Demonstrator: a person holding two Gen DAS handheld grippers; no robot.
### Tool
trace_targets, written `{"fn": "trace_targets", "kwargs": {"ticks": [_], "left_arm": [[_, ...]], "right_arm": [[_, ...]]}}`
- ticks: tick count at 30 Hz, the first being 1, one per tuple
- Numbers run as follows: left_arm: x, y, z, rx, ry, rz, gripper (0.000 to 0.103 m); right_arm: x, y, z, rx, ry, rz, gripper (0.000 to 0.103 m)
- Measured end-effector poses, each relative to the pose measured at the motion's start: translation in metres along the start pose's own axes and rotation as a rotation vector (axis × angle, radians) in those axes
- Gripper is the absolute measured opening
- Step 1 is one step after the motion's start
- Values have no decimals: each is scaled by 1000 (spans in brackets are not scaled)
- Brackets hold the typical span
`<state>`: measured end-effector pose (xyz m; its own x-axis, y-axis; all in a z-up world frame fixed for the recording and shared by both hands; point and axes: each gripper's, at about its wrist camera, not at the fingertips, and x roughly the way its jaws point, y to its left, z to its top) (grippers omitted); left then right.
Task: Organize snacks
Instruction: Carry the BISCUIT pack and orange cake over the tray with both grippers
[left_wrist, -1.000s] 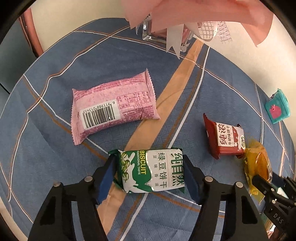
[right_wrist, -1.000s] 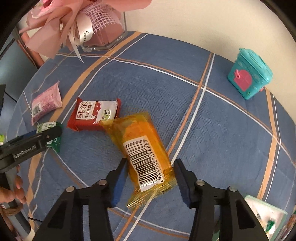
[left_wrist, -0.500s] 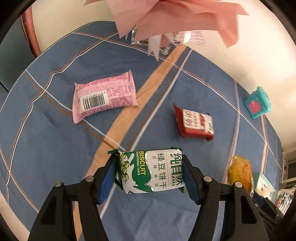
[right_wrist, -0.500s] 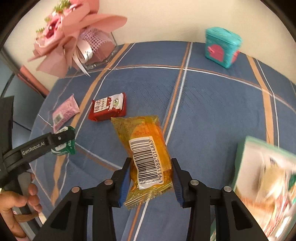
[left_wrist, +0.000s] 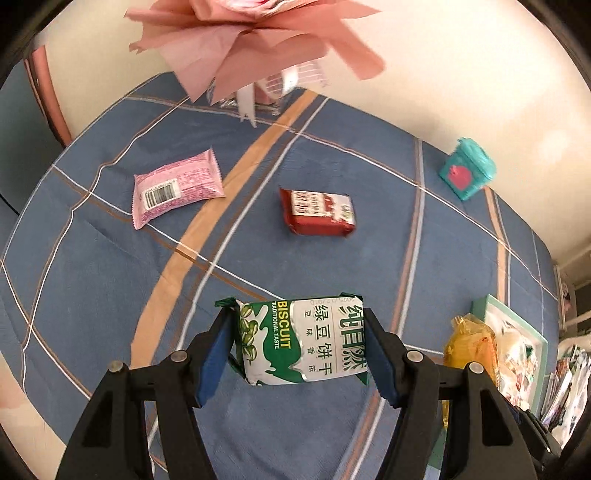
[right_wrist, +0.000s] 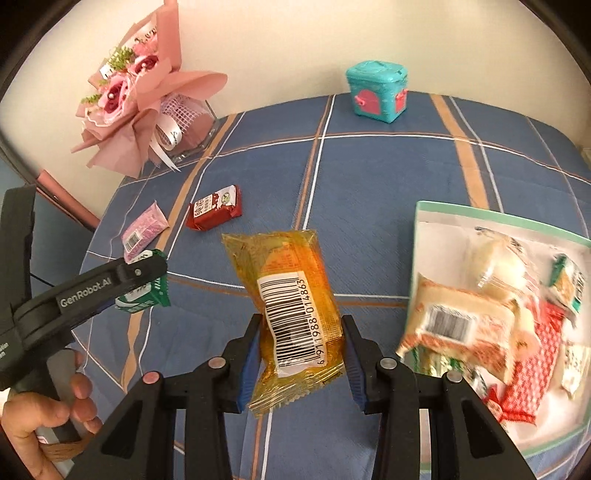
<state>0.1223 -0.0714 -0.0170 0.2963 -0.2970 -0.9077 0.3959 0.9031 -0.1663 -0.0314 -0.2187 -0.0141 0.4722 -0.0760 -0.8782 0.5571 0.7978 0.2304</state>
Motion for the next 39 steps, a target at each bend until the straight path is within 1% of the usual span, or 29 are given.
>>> {"fn": "trace_targets", "kwargs": {"ticks": [3, 7, 12, 19, 27, 39], "left_arm": [[-15, -11, -8, 23, -28, 0, 68], [-32, -30, -16, 51, -64, -19, 68], [-44, -54, -18, 89, -96, -23, 68], [-57, -81, -21, 115, -135, -34, 68], [-59, -108, -30, 151, -138, -42, 68], [-60, -159, -50, 247, -125, -70, 68]], "right_arm": [[-12, -3, -5, 12, -21, -2, 43], [-30, -9, -10, 10, -51, -17, 43], [-45, -17, -9, 15, -80, -18, 43], [-61, -36, -4, 33, -112, -43, 43], [-71, -74, -1, 122, -120, -72, 43], [-93, -144, -4, 278, -152, -111, 43]]}}
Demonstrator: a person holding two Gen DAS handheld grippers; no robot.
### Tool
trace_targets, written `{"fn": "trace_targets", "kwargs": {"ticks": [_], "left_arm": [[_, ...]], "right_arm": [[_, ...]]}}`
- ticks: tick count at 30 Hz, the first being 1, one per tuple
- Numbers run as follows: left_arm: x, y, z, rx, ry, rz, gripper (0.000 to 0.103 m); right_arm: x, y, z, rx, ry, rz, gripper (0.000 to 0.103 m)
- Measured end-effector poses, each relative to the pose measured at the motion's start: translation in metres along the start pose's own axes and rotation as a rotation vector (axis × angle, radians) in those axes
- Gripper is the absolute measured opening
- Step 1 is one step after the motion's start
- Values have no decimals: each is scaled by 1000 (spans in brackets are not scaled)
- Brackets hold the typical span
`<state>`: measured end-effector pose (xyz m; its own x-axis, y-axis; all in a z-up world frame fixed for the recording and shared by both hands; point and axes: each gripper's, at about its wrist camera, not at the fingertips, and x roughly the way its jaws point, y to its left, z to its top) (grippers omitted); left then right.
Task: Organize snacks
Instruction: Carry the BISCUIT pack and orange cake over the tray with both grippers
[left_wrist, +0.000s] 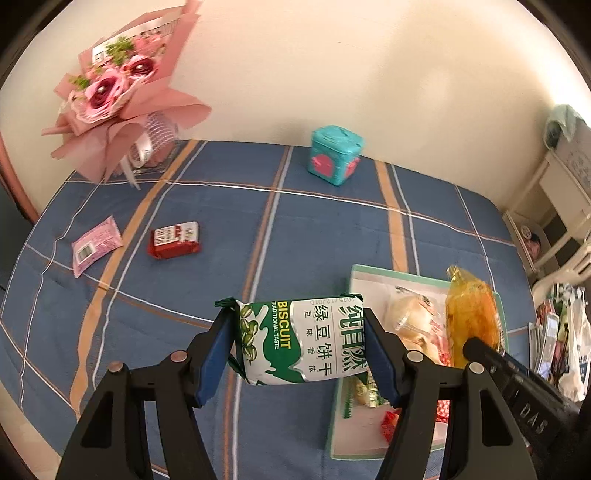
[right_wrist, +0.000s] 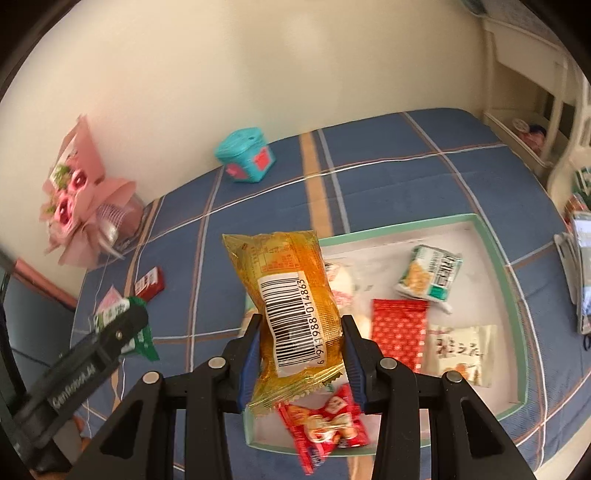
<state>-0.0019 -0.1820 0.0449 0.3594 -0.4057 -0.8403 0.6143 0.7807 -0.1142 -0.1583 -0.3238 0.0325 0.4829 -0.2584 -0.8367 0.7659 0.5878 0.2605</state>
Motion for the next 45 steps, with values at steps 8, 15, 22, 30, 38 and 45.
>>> {"fn": "trace_targets", "kwargs": {"ticks": [8, 15, 22, 30, 38, 45], "left_arm": [[3, -40, -11, 78, 9, -25, 68], [4, -75, -20, 150, 24, -54, 68], [6, -108, -31, 214, 36, -75, 69], [6, -139, -46, 305, 39, -73, 69], [11, -148, -51, 343, 57, -64, 69], [17, -152, -56, 371, 89, -64, 69]], "right_arm": [[-11, -42, 7, 77, -19, -30, 43], [-20, -69, 11, 111, -39, -67, 43], [-22, -97, 9, 144, -36, -102, 43], [-21, -109, 9, 161, -28, -121, 43], [-14, -106, 7, 146, -1, -120, 43], [2, -102, 1, 119, 66, -116, 43]]}}
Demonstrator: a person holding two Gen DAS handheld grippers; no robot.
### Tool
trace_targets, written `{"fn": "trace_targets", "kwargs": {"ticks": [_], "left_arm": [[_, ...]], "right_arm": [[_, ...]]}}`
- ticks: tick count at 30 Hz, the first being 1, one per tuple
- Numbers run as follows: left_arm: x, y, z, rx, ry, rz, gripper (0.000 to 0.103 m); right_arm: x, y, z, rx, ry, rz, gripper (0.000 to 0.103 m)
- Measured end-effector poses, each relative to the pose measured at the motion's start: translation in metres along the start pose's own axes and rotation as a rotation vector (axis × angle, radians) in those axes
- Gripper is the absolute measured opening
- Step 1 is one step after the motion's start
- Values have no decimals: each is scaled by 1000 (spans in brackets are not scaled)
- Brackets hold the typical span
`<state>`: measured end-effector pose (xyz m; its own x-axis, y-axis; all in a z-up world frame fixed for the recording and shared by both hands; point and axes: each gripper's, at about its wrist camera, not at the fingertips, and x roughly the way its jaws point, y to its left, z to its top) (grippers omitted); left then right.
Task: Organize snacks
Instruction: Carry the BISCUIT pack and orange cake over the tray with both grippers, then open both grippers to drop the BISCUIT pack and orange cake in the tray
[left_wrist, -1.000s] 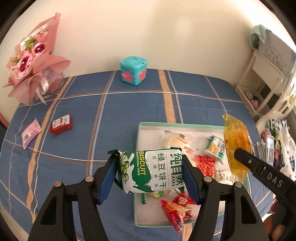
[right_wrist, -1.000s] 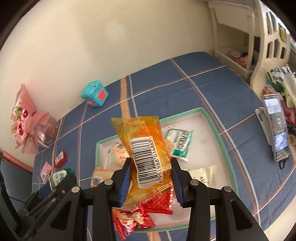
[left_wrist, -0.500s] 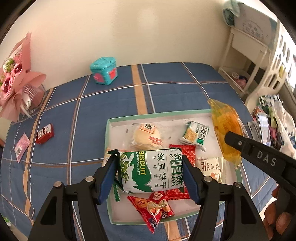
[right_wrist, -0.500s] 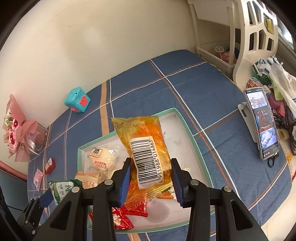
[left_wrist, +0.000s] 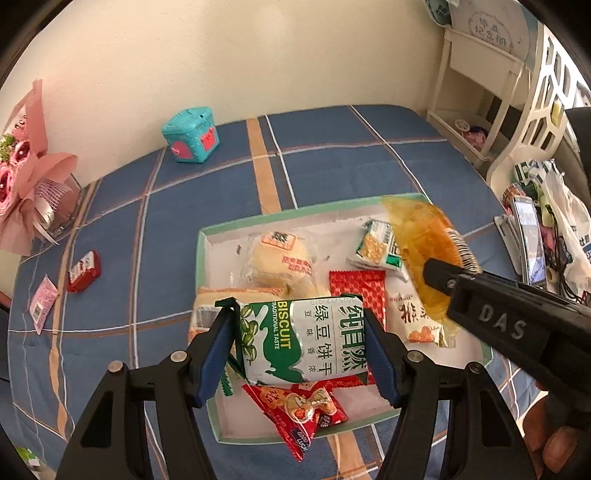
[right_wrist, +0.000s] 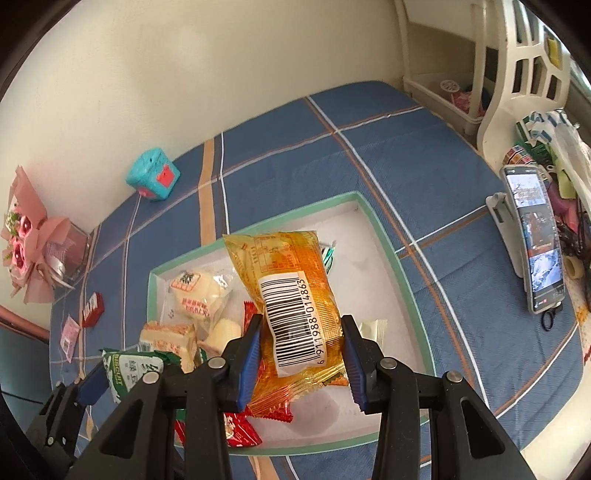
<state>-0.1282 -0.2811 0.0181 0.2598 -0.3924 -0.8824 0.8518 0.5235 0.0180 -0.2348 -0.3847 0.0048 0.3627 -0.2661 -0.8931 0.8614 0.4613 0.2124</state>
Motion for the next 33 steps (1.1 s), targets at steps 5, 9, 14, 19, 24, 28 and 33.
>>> {"fn": "trace_targets", "kwargs": {"ticks": [5, 9, 14, 19, 24, 28, 33], "left_arm": [[8, -11, -4, 48, 34, 6, 69], [17, -19, -8, 73, 64, 6, 69], [26, -24, -11, 92, 90, 4, 69], [34, -25, -13, 102, 109, 12, 69], [42, -22, -15, 88, 131, 16, 69], [48, -17, -16, 78, 146, 20, 69], [53, -16, -17, 79, 156, 26, 70]], "right_arm": [[11, 3, -5, -12, 39, 9, 44], [21, 5, -7, -22, 72, 11, 44], [33, 5, -10, -24, 109, 19, 44], [42, 5, -14, -26, 136, 24, 45], [45, 7, -14, -32, 141, 23, 46], [47, 8, -13, -34, 142, 16, 47], [55, 8, -15, -37, 165, 4, 58]]}}
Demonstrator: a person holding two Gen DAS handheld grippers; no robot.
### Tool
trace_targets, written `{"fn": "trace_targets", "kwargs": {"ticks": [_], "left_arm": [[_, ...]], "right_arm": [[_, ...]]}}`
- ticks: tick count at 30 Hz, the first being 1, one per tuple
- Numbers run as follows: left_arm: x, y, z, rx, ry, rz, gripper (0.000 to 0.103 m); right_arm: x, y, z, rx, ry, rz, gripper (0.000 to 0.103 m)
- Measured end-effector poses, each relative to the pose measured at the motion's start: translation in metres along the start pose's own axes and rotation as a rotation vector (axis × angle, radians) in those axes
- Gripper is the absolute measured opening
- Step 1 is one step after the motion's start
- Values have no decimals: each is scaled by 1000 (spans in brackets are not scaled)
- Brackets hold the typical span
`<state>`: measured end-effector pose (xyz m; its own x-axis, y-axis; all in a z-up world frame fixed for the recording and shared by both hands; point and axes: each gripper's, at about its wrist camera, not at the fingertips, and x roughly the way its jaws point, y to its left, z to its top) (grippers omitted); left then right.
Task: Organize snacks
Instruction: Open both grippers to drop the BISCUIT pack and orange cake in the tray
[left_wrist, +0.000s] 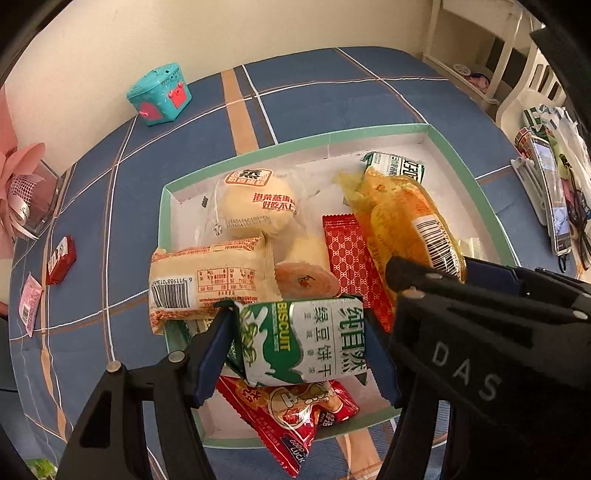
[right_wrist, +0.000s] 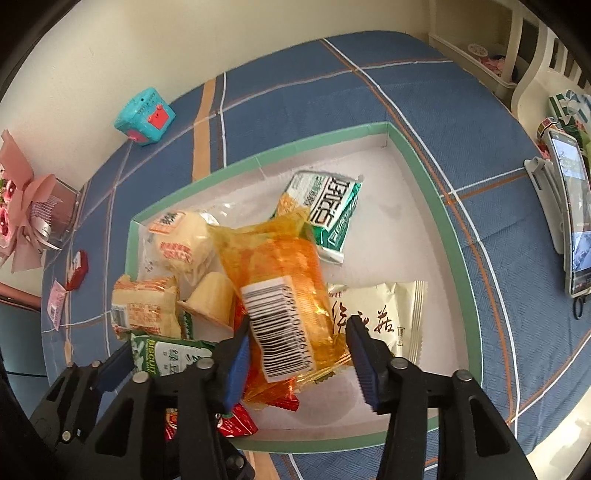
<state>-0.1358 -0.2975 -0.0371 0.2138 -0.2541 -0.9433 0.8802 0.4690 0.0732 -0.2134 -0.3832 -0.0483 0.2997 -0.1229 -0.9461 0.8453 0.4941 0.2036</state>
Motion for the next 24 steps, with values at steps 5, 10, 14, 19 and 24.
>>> {"fn": "trace_targets", "kwargs": {"ticks": [5, 10, 14, 19, 24], "left_arm": [[3, -1, -1, 3, 15, -1, 71], [-1, -2, -2, 15, 0, 2, 76], [-7, -2, -1, 22, -16, -2, 78], [-22, -3, 1, 28, -55, -26, 78], [-39, 0, 5, 23, -104, -24, 78]], "right_arm": [[5, -1, 0, 8, 13, -7, 65], [10, -2, 0, 6, 28, -6, 71], [4, -1, 1, 4, 10, -6, 72], [-21, -4, 1, 14, -53, 9, 72], [-44, -3, 5, 23, -115, 21, 72]]}}
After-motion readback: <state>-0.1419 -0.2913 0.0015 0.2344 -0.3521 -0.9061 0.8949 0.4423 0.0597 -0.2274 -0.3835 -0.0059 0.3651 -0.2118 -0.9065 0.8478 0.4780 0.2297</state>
